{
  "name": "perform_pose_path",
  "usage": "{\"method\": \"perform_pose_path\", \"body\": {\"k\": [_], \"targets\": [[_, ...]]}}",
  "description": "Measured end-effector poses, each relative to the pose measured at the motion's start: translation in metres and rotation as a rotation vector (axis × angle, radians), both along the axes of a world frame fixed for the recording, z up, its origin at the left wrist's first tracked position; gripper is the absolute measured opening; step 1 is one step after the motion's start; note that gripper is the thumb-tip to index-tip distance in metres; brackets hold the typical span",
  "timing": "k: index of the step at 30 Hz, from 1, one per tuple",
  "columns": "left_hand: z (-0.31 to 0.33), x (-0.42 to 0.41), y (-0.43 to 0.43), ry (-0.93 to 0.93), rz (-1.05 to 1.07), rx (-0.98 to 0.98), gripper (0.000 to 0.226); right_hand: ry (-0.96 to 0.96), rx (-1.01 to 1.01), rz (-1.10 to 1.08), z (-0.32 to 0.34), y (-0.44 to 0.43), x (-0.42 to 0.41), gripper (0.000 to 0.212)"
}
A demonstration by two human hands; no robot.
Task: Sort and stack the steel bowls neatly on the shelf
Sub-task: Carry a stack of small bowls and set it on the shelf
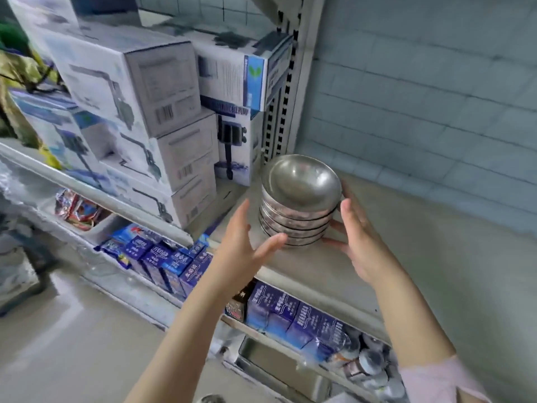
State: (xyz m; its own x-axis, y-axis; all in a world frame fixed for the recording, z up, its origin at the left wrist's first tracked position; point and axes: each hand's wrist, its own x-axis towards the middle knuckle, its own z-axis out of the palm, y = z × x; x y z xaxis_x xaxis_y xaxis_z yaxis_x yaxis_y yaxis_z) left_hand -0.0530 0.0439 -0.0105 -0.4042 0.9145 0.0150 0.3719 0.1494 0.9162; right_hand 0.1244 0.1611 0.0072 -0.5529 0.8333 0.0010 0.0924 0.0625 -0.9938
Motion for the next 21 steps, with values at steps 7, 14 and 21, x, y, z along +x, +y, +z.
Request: {"method": "perform_pose_path", "body": {"k": [7,14,21], "targets": [[-0.007,-0.040,0.034,-0.140,-0.341,0.092,0.067,0.095,-0.107,-0.196,0.002,-0.029,-0.023,0.088],[0.026,-0.026,0.038,-0.166,-0.556,0.192,0.074,0.137,-0.006,-0.445,0.029,-0.084,0.007,0.080],[0.039,0.078,0.023,-0.166,-0.783,0.213,0.088,0.182,0.062,-0.723,0.040,-0.157,0.102,0.087]]}}
